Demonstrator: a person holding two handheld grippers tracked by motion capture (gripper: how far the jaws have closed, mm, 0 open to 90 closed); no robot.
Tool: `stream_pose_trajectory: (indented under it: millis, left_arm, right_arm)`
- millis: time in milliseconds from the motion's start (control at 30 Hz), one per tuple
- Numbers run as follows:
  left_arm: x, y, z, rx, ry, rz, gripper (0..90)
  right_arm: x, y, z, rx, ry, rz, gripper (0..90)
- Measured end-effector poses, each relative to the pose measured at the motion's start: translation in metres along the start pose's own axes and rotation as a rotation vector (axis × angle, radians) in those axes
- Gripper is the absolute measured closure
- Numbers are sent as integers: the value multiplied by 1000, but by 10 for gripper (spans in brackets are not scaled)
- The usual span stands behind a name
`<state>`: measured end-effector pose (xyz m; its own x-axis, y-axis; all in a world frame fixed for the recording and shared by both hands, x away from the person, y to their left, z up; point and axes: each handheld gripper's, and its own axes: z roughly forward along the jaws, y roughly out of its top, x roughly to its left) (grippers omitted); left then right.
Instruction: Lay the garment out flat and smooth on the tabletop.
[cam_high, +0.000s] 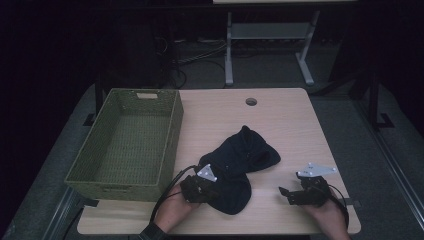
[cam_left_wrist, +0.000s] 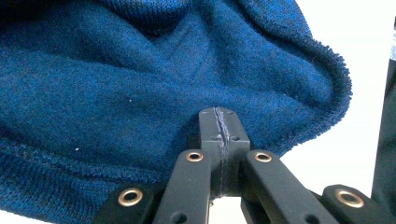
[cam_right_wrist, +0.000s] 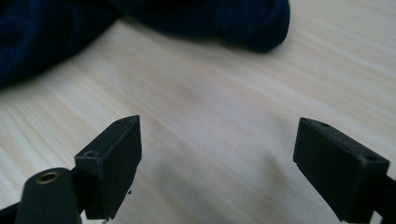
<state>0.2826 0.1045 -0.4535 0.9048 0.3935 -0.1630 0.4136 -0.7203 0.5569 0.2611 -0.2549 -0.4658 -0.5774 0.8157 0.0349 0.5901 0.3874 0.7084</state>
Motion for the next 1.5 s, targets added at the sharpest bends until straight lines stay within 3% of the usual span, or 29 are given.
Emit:
stream_pose_trajectory:
  millis: [167, 400, 767, 900, 1133, 1300, 1500]
  left_arm:
    - [1, -1, 0, -9, -8, -32, 899]
    - [1, -1, 0, -10, -2, -31, 899]
    - [1, -1, 0, -16, 0, -31, 899]
    - [1, -1, 1, -16, 1, -33, 899]
    - [1, -1, 1, -18, -4, -37, 899]
    - [1, -1, 1, -16, -2, -36, 899]
    - [1, -1, 1, -17, -7, -35, 899]
  right_arm:
    - [-2, 17, -4, -5, 14, 7, 180]
    - [-8, 37, -7, -29, 12, -2, 221]
    - [-19, 87, -13, -85, 26, -15, 266]
    - [-29, 106, -4, -70, 20, -11, 268]
    - [-41, 116, 11, -68, 28, 13, 304]
    - [-54, 125, 37, -22, 32, 52, 312]
    - [-55, 127, 60, -1, 57, 52, 311]
